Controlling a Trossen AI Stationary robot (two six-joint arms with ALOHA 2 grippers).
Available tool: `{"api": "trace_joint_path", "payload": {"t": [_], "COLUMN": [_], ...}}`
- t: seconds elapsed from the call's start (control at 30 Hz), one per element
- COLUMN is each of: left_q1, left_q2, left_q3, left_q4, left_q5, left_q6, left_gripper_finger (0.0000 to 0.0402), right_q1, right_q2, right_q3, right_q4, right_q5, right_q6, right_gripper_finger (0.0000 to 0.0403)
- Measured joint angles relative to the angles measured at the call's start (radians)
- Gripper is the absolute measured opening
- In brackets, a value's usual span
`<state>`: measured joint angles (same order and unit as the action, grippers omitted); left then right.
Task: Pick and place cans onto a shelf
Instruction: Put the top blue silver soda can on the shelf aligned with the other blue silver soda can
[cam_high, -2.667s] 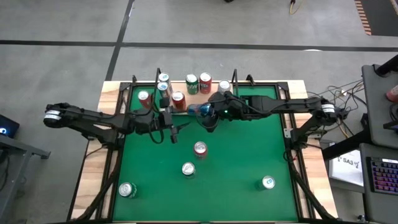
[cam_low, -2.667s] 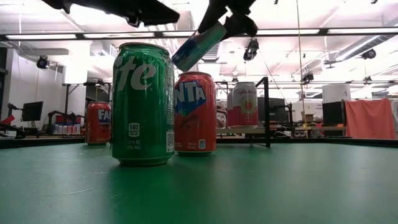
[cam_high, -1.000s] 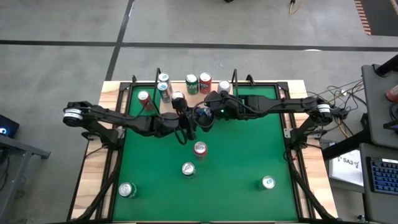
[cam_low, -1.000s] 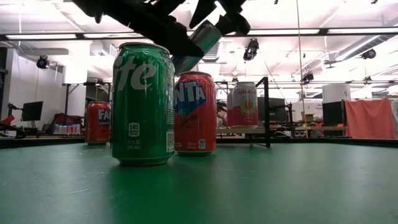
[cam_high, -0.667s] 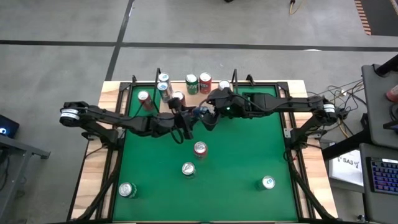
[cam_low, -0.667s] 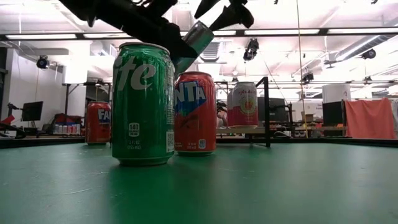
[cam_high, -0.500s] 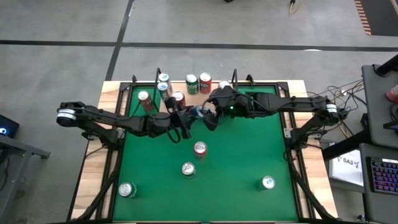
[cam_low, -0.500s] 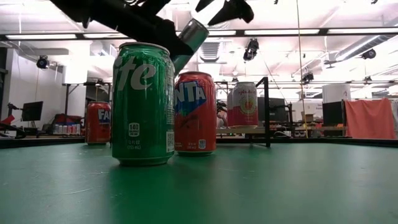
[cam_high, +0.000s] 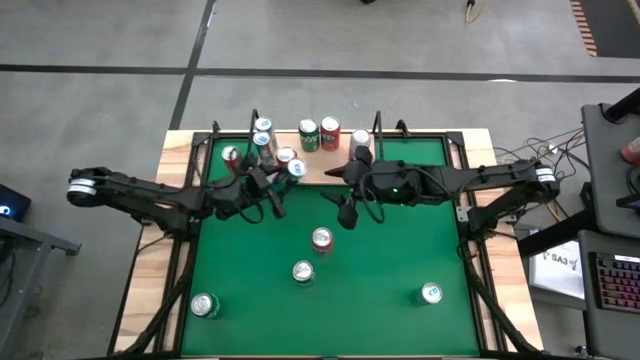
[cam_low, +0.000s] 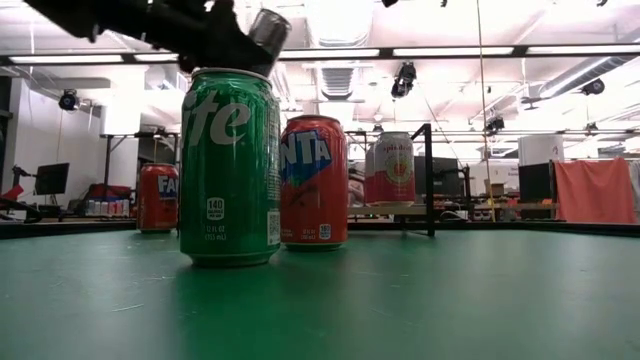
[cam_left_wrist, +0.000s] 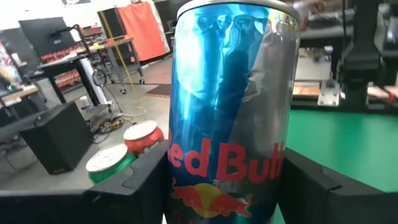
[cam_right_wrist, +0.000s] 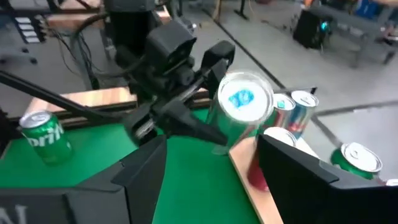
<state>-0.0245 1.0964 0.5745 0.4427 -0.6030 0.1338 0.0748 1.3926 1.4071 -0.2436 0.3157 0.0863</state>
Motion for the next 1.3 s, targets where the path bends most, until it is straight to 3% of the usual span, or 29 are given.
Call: {"api": "trace_joint_path", "payload": {"t": [0.27,0.5,0.97,1.3], "left_q1": [-0.015,-0.065,-0.13,-0.129], "left_q2": [-0.139,-0.183,-0.121,0.033], "left_q3": [-0.124,-0.203,-0.378,-0.426], "left_q4": [0.06,0.1,0.402,0.556], "left_q5": [-0.035,-0.151,-0.203,-0.205], "left_q6": [-0.119,-0.152,-0.131,-0.117], "left_gripper_finger": [0.0215,0.0215,0.0215,0.0215], "right_q1": [0.019,0.018,0.003,-0.009], "right_q2": [-0.087,-0.096,-0.079,-0.066], "right_q3": [-0.261,-0.399,-0.402,-0.402], "right_q4": [0.326,0.565,0.586,0.59], "right_q5": [0.001,0.003,0.052,0.052], "right_q6": [-0.06,-0.103,-0.172,-0.19], "right_gripper_finger": [0.0239,0.0235,0.0237,0.0233]}}
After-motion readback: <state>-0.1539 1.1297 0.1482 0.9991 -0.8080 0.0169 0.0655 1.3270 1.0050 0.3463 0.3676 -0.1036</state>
